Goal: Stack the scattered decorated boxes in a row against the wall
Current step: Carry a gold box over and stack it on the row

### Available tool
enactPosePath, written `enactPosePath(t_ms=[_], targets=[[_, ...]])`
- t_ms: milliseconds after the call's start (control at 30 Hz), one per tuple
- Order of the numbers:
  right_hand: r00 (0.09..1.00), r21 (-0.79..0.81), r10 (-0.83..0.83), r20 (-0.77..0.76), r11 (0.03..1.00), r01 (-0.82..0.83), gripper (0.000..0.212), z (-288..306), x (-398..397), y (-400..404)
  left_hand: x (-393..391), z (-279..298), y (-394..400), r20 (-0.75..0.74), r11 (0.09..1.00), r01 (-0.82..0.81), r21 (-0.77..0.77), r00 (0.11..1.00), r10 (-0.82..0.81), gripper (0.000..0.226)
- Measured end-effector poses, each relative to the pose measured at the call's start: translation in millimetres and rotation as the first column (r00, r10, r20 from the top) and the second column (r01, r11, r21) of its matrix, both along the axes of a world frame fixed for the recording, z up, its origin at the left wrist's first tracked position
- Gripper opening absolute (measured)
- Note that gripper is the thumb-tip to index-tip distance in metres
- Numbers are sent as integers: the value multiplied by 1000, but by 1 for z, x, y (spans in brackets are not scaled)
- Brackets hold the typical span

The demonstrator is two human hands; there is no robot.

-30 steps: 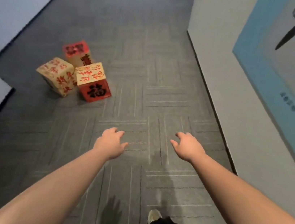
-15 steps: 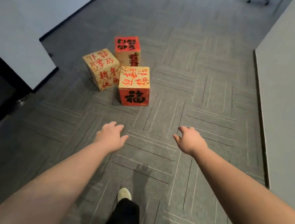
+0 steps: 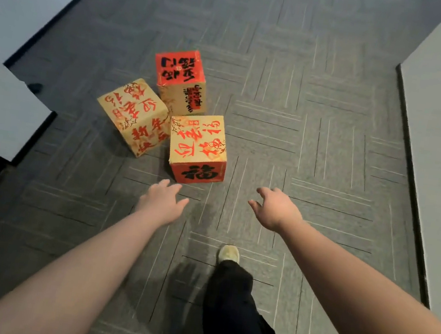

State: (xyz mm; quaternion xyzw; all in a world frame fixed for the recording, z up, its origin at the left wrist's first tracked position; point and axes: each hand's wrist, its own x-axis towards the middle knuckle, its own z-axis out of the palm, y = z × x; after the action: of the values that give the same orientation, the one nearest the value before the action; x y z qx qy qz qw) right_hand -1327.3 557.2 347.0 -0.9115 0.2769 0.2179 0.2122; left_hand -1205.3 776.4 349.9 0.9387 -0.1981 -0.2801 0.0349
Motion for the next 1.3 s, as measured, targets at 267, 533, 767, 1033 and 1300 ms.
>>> enactPosePath(t_ms=[267, 533, 767, 1033, 1300], targets=[[998, 70, 46, -35, 997, -43, 62, -53, 178, -77, 152, -45, -64, -53, 993, -80, 83, 995, 84, 71], [985, 71, 70, -160, 996, -59, 79, -116, 309, -116, 285, -112, -106, -103, 992, -71, 106, 991, 82, 85], [969, 93, 54, -241, 995, -33, 83, -216, 392, -124, 384, -227, -125, -156, 991, -42, 127, 986, 62, 91], [952, 95, -8, -305, 995, 38, 85, -336, 457, -123, 452, -347, -132, -209, 987, 5, 162, 977, 29, 102], [933, 99, -144, -331, 978, 186, 88, -426, 490, -132, 477, -445, -129, -279, 968, -177, 176, 934, 222, 111]])
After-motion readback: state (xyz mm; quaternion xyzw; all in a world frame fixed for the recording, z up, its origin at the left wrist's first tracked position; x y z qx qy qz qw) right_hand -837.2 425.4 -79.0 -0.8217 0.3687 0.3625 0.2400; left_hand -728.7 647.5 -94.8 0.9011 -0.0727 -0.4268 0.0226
